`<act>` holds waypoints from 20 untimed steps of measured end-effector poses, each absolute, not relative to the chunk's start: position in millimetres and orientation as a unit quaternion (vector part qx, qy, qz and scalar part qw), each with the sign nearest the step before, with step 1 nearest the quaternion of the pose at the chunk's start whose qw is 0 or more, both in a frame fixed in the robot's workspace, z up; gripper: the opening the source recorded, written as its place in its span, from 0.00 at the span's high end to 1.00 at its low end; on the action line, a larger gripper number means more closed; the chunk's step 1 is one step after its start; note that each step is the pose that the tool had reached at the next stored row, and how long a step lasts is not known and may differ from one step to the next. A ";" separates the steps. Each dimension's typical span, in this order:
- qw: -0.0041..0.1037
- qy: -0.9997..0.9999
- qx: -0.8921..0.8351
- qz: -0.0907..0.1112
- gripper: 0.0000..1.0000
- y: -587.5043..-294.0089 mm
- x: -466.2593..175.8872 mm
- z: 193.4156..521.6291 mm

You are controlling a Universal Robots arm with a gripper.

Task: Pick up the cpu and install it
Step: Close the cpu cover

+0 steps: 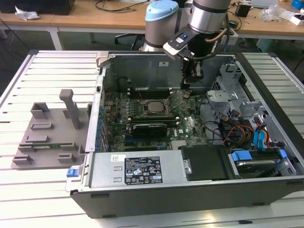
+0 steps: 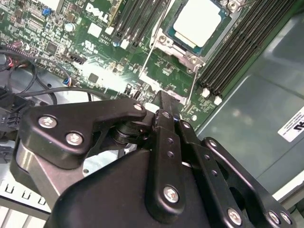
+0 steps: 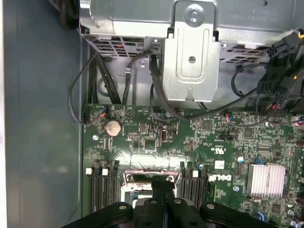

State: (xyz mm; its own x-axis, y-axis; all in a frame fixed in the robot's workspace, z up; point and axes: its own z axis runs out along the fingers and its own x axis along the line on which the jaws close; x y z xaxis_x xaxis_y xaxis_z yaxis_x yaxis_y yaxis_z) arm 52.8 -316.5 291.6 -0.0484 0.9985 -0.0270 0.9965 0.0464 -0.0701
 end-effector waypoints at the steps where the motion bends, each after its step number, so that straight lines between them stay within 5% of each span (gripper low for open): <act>1: 0.014 -0.723 -0.690 0.035 0.89 -316.4 53.9 291.6; 20: 0.014 -0.723 -0.690 0.036 0.89 -312.0 70.2 279.3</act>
State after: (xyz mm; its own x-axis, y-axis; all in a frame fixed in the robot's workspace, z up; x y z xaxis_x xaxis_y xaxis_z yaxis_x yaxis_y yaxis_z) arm 70.2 -312.0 279.3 -0.0484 0.9984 -0.0284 0.9964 0.0463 -0.0714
